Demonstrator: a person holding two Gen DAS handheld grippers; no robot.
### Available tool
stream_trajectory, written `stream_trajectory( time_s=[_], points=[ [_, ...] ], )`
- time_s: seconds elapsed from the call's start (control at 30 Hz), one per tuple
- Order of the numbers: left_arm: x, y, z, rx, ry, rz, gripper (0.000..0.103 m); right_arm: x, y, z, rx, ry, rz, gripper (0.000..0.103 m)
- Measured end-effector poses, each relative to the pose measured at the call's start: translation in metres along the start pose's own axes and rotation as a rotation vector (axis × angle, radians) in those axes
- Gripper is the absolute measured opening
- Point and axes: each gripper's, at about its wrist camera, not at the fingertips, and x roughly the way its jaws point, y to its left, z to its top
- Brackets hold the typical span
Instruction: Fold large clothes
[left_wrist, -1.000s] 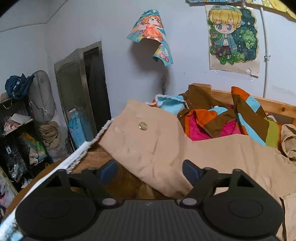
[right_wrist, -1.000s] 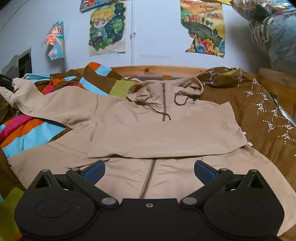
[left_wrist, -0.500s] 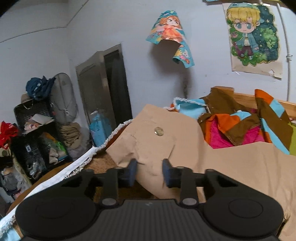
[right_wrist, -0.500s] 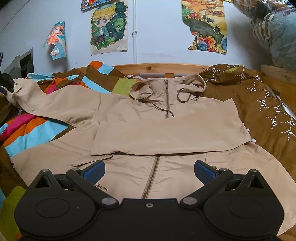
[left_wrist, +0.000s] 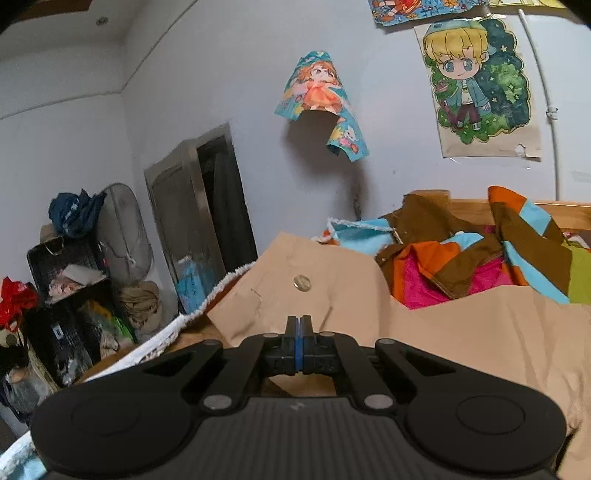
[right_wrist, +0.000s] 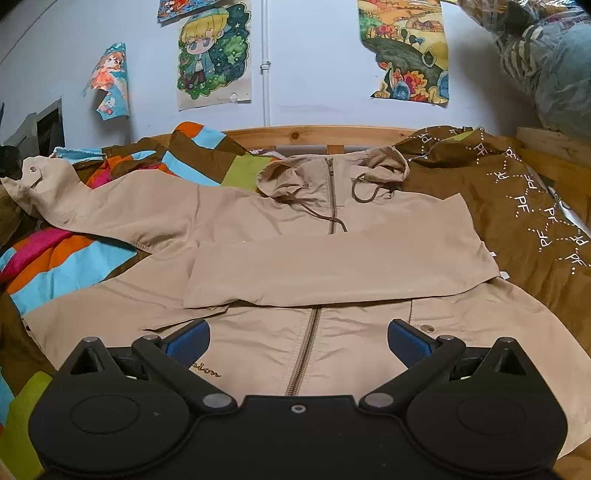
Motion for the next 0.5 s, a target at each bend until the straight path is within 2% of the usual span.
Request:
stream_trajectory(
  time_s=[0.07,0.13,0.2,0.23,0.5],
  points=[
    [-0.009,0.005,-0.004,-0.043,-0.006,0.027,0.001,-0.001,-0.002,0.0,0.01,-0.003,0.0,0.102],
    [-0.014,0.012,-0.013,-0.085,-0.006,0.043,0.011,-0.002,-0.003,0.0,0.015,-0.008,-0.004,0.102],
    [-0.014,0.016,-0.02,-0.097,-0.006,0.07,0.04,-0.004,-0.004,0.0,0.019,-0.012,-0.002,0.102],
    [-0.012,0.018,-0.022,-0.1,-0.009,0.084,0.045,-0.004,-0.005,0.0,0.02,-0.014,0.0,0.102],
    [0.004,0.021,-0.008,-0.105,-0.044,0.109,0.047,-0.003,-0.005,-0.002,0.007,-0.014,0.008,0.102]
  ],
)
